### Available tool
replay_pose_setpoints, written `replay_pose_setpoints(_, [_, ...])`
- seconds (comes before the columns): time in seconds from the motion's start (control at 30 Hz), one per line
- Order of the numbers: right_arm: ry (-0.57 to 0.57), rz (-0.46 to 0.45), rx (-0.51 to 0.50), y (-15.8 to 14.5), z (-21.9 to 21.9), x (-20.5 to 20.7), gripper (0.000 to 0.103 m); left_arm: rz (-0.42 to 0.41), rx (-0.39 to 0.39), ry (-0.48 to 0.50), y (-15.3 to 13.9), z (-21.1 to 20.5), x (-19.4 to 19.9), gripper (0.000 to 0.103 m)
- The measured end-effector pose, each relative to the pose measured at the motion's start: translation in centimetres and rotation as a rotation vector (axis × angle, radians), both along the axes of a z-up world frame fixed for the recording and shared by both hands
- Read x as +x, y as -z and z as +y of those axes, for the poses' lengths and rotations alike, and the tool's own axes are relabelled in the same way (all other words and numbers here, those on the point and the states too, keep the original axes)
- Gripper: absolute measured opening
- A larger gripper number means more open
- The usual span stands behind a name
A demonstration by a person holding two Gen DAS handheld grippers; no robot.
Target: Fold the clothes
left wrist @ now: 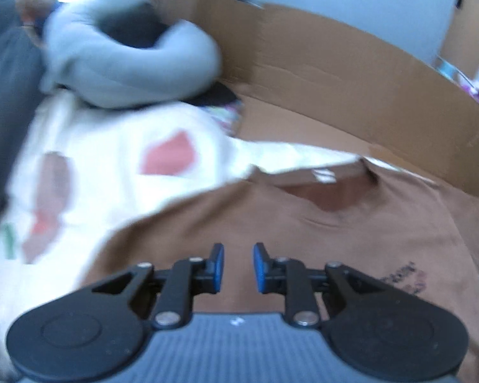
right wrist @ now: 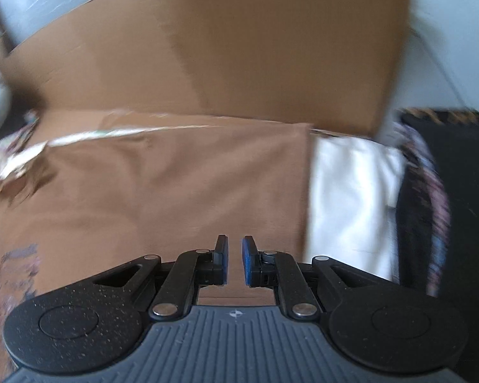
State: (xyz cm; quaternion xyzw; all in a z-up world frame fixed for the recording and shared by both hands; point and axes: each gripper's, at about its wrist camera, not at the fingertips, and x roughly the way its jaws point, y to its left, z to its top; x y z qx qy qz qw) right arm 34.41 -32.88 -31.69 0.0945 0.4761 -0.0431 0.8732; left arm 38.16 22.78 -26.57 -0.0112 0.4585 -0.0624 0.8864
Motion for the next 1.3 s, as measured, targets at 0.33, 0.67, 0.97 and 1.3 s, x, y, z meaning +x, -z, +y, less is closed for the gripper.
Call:
replay_pose_setpoints(0.33, [-0.383, 0.028, -0.157, -4.5, 8.0, 4.1, 0.034, 0.044, 0.093, -0.269, -2.1, 11.5, -4.3, 0.027])
replay_pose_setpoints(0.67, [-0.641, 0.055, -0.28, -9.3, 14.2, 7.4, 0.037, 0.167, 0.083, -0.343, 1.3, 16.9, -7.0, 0.026])
replay_pose_setpoints(0.97, [-0.653, 0.083, -0.22, -9.2, 18.3, 6.8, 0.038, 0.225, 0.153, -0.257, 4.4, 16.4, -7.1, 0.026])
replay_pose_setpoints(1.3, [-0.648, 0.134, -0.148, -5.3, 20.6, 5.0, 0.045, 0.266, 0.142, -0.203, 6.4, 16.3, -6.8, 0.031])
